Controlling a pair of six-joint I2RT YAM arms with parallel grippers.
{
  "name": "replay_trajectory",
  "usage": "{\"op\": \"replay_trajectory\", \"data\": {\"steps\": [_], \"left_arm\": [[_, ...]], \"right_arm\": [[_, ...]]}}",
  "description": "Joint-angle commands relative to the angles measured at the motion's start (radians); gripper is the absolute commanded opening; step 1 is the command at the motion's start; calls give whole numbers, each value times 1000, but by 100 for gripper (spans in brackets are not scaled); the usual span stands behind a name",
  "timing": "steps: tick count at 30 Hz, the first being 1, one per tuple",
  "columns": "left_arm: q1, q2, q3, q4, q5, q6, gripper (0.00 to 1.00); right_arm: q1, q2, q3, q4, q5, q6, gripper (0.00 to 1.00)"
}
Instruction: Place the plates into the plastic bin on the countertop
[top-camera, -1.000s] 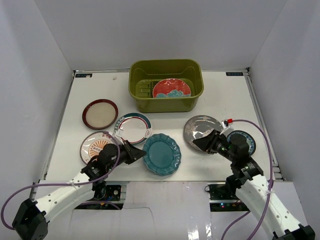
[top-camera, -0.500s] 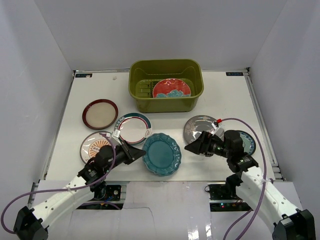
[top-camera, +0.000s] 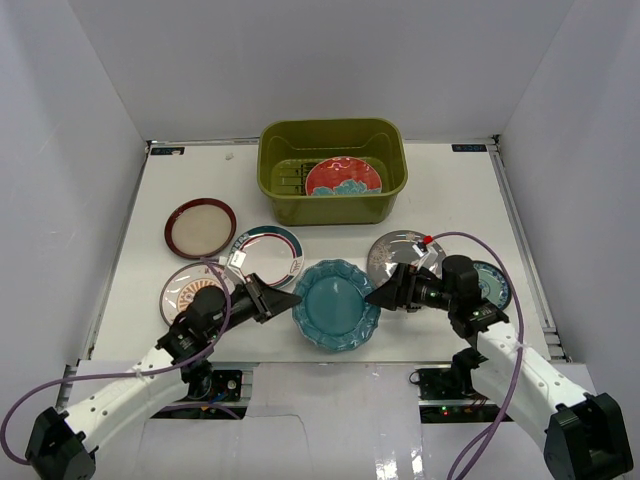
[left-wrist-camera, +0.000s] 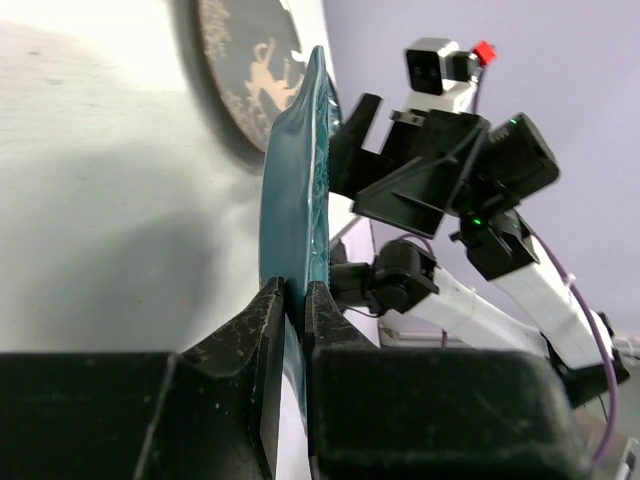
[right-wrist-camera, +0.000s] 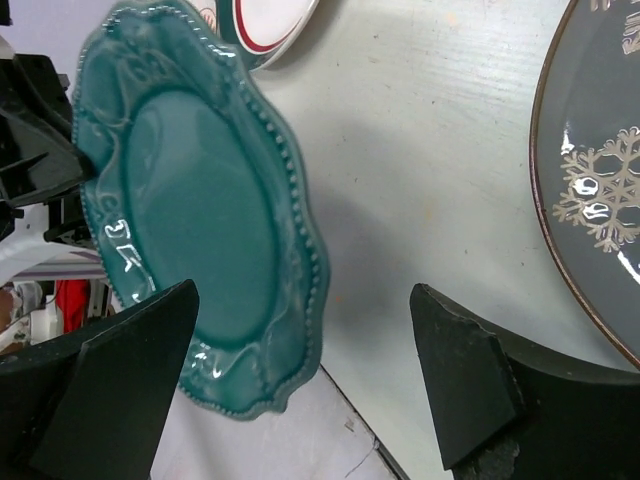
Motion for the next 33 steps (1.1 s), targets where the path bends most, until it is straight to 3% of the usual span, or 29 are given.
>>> {"op": "replay_trajectory", "data": {"steps": [1, 3, 6, 7, 9, 10, 11, 12, 14, 15, 16, 19, 24, 33], "left_arm": [[-4, 29, 92, 280, 97, -52, 0], [-4, 57, 100, 326, 112, -56, 0], [-4, 102, 122, 352, 134, -46, 0], [-4, 109, 130, 355, 137, -42, 0], [-2, 132, 147, 344, 137, -16, 0], [-2, 140, 173, 329, 132, -3, 0], [-2, 154, 188, 284, 122, 34, 0], [-2, 158, 207, 257, 115, 59, 14], [-2, 171, 273, 150, 86, 150, 32], [-2, 178, 329, 48, 68, 186, 49], [-2, 183, 362, -6, 46, 224, 59], [-2, 204, 451, -231, -81, 358, 78], [-2, 211, 547, -399, -280, 476, 93], [-2, 195, 506, -470, -366, 534, 96]], "right_arm": [[6, 11, -2, 71, -19, -20, 94], [6, 26, -3, 88, -43, -8, 98], [4, 33, -23, 183, -111, 62, 82], [4, 36, -29, 251, -124, 87, 60], [6, 40, -28, 292, -144, 127, 38], [4, 45, -20, 300, -145, 148, 20], [4, 46, -11, 300, -140, 153, 12], [4, 46, 15, 297, -137, 156, 8], [4, 48, 47, 283, -125, 165, 8], [4, 49, 88, 281, -119, 168, 8], [4, 51, 113, 278, -109, 174, 8], [4, 84, 247, 269, -74, 176, 8], [-5, 224, 516, 272, 7, 173, 8], [-88, 701, 1002, 287, 82, 171, 8]]}}
